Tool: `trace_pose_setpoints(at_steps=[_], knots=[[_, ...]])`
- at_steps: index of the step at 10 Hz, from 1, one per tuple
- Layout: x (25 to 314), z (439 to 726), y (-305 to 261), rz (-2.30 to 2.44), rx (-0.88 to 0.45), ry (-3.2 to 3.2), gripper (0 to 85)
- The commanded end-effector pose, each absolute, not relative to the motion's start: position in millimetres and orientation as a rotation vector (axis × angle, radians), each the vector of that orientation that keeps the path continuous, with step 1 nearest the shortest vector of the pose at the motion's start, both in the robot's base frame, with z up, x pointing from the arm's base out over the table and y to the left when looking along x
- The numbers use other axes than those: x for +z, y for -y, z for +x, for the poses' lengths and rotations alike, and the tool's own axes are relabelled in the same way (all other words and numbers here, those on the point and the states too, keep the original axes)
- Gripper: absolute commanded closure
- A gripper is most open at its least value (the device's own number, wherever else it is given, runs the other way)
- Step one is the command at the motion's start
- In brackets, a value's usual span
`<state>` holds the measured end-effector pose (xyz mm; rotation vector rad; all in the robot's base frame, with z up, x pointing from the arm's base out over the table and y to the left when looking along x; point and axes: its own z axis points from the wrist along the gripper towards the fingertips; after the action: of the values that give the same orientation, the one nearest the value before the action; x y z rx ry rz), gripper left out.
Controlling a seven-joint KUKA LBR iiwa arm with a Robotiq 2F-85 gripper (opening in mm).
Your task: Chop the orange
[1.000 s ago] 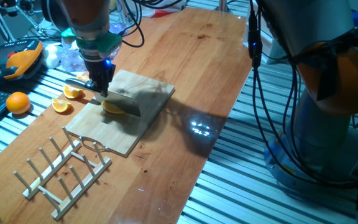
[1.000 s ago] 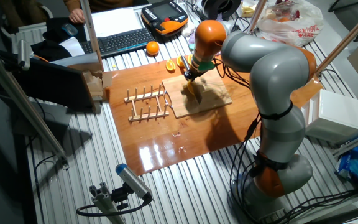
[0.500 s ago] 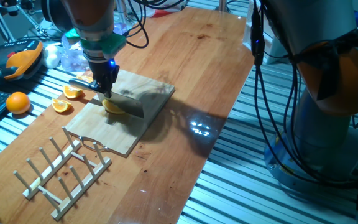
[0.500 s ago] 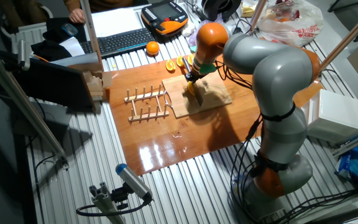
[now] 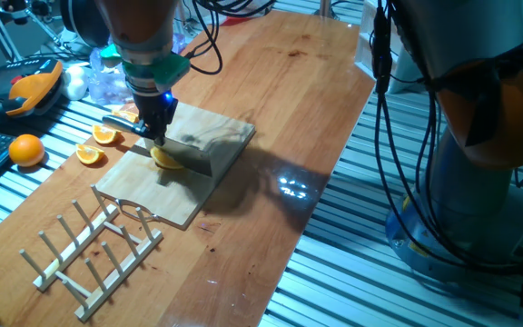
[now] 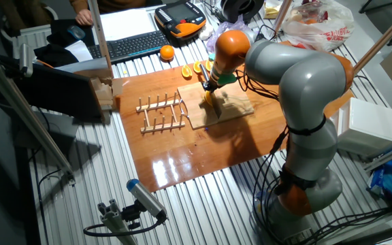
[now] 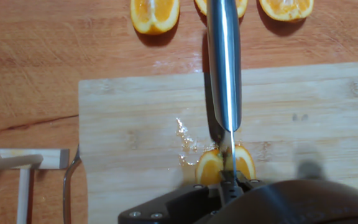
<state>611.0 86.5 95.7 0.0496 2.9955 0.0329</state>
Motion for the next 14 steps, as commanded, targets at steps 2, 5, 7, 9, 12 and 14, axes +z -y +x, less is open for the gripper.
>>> trace_pose_setpoints(at_steps=[2,5,7,9,12,14], knots=[[95,614,-88,0.049,0.03,-2.978,85.0],[100,622,-90,0.051,0.08,-2.95,85.0],[106,622,-93,0.066,0.103,-2.912,85.0],[108,624,-97,0.062,0.083,-2.854,85.0],[109,626,-96,0.023,0.062,-2.855,85.0],[106,627,-96,0.004,0.036,-2.842,85.0]])
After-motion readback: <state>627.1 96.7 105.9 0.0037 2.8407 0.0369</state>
